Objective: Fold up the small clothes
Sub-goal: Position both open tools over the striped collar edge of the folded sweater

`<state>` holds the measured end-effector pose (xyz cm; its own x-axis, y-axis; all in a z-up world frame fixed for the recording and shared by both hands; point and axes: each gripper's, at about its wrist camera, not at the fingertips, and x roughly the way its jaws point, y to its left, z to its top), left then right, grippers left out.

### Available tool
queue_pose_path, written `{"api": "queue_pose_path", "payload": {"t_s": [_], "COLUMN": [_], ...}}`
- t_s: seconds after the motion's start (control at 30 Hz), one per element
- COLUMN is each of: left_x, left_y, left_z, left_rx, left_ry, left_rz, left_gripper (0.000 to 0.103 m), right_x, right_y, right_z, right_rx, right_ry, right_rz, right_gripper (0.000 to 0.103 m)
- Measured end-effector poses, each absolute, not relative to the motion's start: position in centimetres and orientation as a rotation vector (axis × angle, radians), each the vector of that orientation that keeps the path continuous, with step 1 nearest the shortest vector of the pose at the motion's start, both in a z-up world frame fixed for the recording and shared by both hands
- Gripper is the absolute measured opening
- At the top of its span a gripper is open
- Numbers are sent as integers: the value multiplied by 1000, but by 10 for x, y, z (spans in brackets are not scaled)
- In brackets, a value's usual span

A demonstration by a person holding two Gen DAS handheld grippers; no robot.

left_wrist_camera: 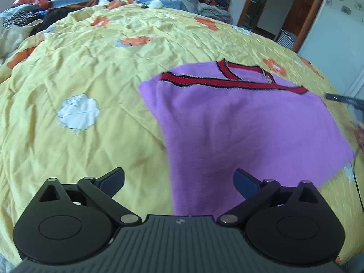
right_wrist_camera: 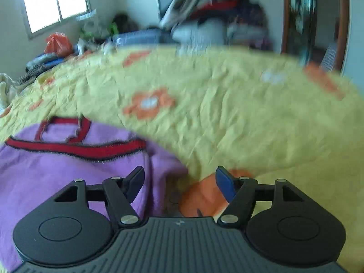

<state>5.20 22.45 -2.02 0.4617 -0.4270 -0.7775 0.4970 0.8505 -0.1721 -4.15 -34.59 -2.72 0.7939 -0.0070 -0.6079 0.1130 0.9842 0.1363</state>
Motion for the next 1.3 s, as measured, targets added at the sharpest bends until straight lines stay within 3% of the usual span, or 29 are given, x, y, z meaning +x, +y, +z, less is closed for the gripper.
{"api": "queue_pose_path", "payload": {"t_s": [0.13, 0.2, 0.33, 0.63, 0.93, 1.3], "left_x": [75, 92, 130, 182, 191, 191], "left_y": [237, 237, 222, 178, 162, 163], "left_z": [-23, -24, -26, -45, -47, -48], "left_rx": [-55, -135, -147, -94, -15, -41], "left_ry": [948, 954, 980, 1067, 1098, 1083], "left_rz": [-535, -545, -573, -601, -634, -627], "left_gripper": [103, 103, 103, 103, 103, 103], "right_x": [-74, -72, -79, -93, -63, -81], "right_y": [-294, -268, -244, -86, 64, 149], "right_z": [-25, -43, -62, -31, -62, -85], "right_rx": [179, 123, 12, 32, -89, -548], "right_ry": [646, 726, 767, 598, 689, 535], "right_rz": [134, 159, 39, 191, 253, 172], "right_gripper": [69, 75, 77, 103, 103, 103]}}
